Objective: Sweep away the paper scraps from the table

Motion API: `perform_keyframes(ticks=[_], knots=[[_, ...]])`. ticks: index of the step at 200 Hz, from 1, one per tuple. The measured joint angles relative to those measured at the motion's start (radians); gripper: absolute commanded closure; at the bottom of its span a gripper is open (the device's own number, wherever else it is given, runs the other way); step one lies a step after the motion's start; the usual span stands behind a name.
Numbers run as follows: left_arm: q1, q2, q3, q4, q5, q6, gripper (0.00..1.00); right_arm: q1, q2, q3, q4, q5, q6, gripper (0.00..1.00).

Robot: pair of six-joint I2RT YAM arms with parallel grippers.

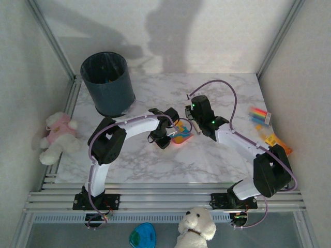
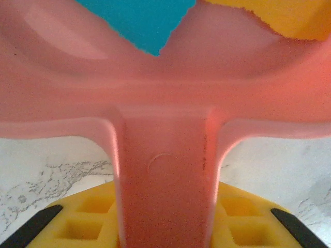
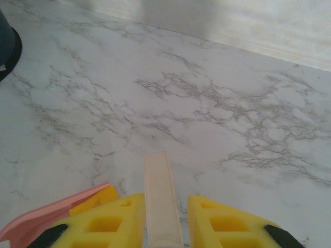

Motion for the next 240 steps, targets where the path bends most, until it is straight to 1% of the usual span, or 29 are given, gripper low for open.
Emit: perform_keyframes(ticks=[40, 70, 146, 192, 218, 240], knots=[[0.000, 0.000, 0.000, 0.000, 0.000, 0.000, 1.00, -0.008, 0.103, 0.076, 0.004, 0.003, -0.025, 1.00], [0.000, 0.000, 0.000, 0.000, 0.000, 0.003, 1.00, -0.008, 0.161, 0.122, 0.002, -0.040, -0.039, 1.00], [0.000, 0.000, 0.000, 0.000, 0.000, 0.004, 1.00, -0.008, 0.157, 0.124, -0.029, -0.204, -0.090, 1.00], [0.000, 0.000, 0.000, 0.000, -0.003, 0.008, 1.00, -0.011, 0.119, 0.121, -0.068, -0.282, -0.100, 1.00], [0.000, 0.000, 0.000, -0.001, -0.004, 0.008, 1.00, -0.011, 0.111, 0.118, -0.080, -0.285, -0.099, 1.00], [0.000, 0.000, 0.002, -0.001, -0.007, 0.008, 1.00, -0.011, 0.108, 0.117, -0.080, -0.255, -0.090, 1.00]])
